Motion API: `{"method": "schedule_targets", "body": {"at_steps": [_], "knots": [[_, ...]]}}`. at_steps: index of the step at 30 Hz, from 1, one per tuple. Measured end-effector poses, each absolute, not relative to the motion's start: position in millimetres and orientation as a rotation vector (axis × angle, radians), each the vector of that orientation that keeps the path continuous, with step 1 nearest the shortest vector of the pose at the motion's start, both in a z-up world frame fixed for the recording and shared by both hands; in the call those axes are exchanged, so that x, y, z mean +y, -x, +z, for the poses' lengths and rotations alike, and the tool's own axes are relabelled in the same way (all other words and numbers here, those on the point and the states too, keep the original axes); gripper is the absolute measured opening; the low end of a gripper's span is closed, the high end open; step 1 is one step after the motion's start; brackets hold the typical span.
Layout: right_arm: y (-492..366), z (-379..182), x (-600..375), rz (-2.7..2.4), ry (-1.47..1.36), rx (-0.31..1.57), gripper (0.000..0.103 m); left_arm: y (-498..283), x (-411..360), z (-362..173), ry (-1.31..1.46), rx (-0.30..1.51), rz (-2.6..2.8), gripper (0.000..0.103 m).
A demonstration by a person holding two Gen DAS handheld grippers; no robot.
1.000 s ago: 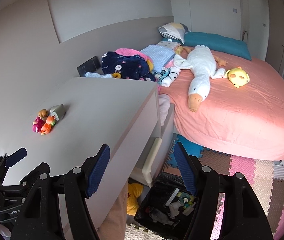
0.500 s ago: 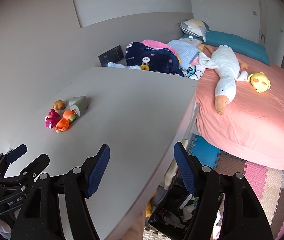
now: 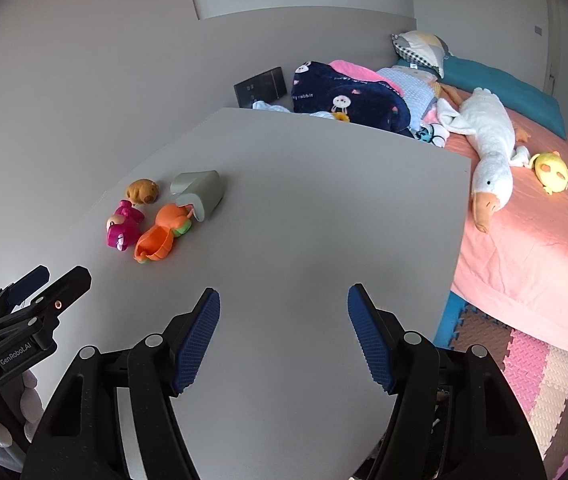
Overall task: Collect trash
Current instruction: 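Move both tools back to the desk toward the pink doll and orange toy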
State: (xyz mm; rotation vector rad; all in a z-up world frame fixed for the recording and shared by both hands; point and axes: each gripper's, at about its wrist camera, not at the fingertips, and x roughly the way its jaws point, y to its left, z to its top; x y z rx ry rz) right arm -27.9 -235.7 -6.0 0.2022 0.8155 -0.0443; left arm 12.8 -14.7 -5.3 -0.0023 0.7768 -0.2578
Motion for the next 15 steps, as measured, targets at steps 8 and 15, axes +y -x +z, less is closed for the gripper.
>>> {"method": "schedule_targets", "body": {"at_steps": [8,15], "knots": [[-0.8,-15.1,-212.4,-0.021,-0.200,0.827,0.067,-47.9,-4.0,-13.8,0.007,0.794,-0.233,0.095],[-26.9,-23.4,-198.3,-0.005,-0.209,0.834,0.067,-86.0,0.1,-26.4,0.015,0.831,-0.218,0.094]]}}
